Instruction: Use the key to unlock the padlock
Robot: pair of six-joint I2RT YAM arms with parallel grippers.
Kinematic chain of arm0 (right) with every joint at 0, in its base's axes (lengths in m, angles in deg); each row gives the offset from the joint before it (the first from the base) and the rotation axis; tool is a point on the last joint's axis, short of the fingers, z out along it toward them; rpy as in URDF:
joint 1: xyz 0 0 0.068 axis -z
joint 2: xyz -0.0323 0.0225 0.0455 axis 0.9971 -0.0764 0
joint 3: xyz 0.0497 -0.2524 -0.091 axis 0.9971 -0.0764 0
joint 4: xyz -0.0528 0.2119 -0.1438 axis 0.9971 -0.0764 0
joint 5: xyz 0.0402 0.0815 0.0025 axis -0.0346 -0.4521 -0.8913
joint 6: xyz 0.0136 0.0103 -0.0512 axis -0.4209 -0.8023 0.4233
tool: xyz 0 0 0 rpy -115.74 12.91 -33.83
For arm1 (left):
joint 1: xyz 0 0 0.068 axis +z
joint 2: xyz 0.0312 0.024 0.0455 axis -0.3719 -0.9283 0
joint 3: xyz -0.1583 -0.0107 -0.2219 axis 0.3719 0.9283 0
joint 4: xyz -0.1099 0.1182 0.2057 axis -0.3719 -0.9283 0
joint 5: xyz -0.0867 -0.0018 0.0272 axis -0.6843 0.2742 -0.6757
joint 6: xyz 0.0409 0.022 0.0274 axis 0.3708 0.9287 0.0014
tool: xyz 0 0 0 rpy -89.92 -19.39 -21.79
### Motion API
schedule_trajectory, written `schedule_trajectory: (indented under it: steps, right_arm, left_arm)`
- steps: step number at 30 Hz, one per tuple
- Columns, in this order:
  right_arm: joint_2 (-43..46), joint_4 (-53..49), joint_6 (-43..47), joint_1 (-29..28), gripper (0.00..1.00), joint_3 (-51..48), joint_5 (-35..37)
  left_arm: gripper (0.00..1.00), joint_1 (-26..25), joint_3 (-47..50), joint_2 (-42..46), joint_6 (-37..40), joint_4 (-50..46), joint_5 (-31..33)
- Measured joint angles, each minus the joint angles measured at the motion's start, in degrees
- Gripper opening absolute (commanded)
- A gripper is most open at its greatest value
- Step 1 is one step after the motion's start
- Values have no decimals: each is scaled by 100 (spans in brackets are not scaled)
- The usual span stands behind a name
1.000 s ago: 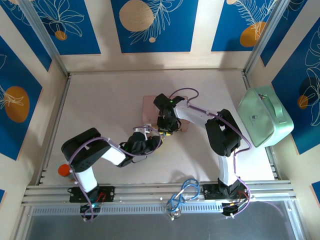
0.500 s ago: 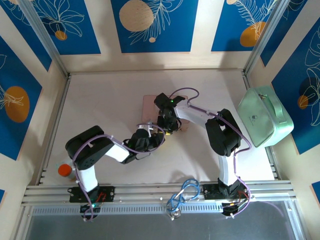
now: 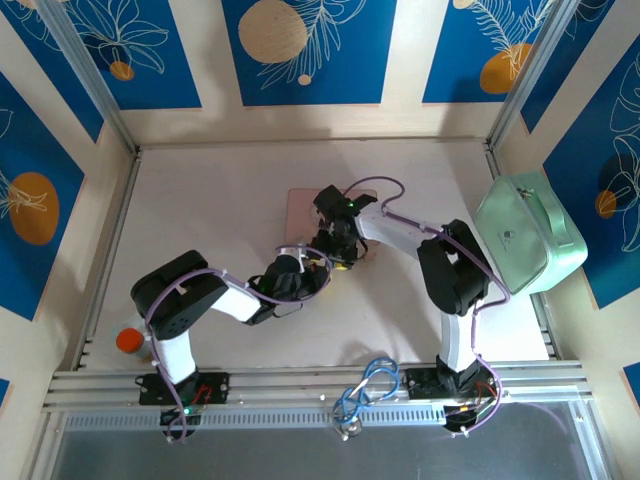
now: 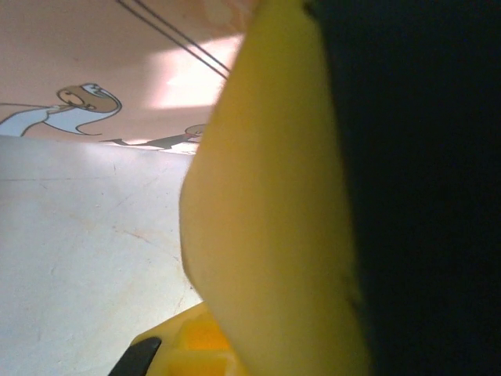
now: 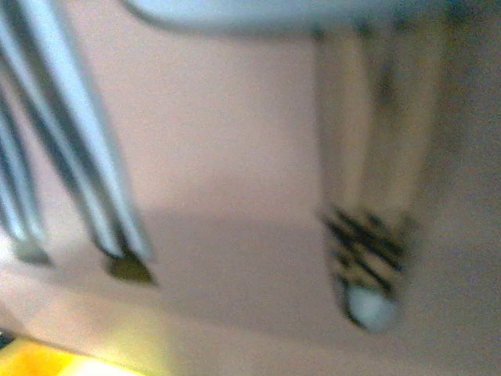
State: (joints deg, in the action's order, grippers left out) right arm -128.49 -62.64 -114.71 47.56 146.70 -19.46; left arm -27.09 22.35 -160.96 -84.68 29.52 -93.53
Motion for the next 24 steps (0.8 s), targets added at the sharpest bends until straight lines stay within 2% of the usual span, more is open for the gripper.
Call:
schedule_trajectory:
  steps: [7,10,16,24]
  right_arm:
    - [1808,1899,-675,-13,67,-2205,234]
    - [2264,2688,-776,-129,65,-2796,496]
    - [2347,3609,-772,-166,61,-3276,684]
    - [2122,3523,-713,-109,60,-2999,807]
  left_arm:
    - [0,-11,-2,0,-122,33,-83]
    - [0,-11,-2,0,-162,94,-114]
    - [0,42,7,0,-332,181,-236]
    - [0,76,11,17,-356,162,-326]
